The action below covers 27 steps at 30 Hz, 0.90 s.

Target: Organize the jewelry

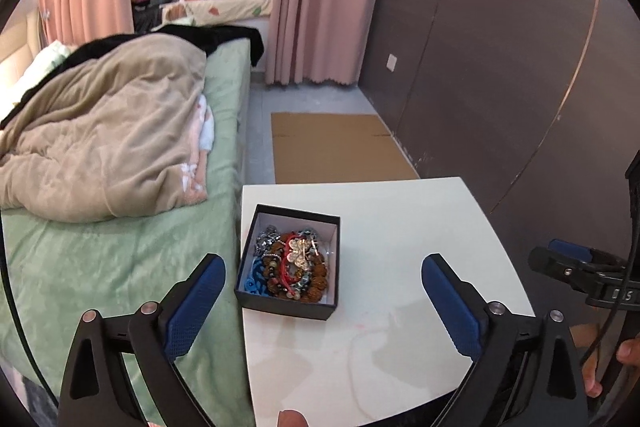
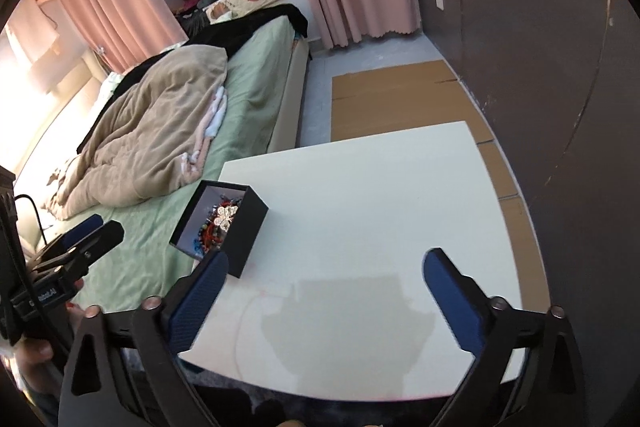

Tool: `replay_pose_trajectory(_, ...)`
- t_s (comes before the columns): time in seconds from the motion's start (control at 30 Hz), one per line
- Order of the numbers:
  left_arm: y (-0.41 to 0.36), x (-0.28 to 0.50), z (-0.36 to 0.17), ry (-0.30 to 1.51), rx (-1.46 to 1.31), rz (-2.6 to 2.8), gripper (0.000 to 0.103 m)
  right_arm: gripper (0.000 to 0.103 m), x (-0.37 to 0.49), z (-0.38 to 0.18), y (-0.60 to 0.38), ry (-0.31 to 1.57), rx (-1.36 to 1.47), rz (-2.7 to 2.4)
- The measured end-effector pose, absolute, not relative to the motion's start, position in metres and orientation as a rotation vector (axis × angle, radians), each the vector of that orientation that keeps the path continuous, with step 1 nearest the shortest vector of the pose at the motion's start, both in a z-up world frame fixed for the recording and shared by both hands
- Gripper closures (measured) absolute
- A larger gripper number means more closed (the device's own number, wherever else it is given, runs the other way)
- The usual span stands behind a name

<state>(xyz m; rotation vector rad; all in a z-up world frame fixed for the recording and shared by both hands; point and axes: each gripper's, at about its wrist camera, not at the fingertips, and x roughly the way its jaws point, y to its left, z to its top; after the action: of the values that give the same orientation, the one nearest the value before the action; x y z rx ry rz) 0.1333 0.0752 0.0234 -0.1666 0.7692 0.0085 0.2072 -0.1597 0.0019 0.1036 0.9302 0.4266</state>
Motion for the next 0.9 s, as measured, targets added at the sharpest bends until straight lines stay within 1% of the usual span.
replay_pose_trajectory(0.27, 0.064, 0.099, 0.028, 0.723, -0.138, -0.002, 0.004, 0.0, 0.178, 0.011, -0.18, 0.882, 0.083, 0.413)
replay_pose_trajectory(0.5, 0.058, 0.068, 0.028, 0.678, -0.078, 0.0, 0.004, 0.0, 0.151, 0.006, -0.189, 0.854, 0.033, 0.424)
replay_pose_trajectory(0.9, 0.059, 0.051, 0.02, 0.656, -0.061, -0.002, 0.004, 0.0, 0.125, 0.0, -0.2, 0.815, 0.036, 0.422)
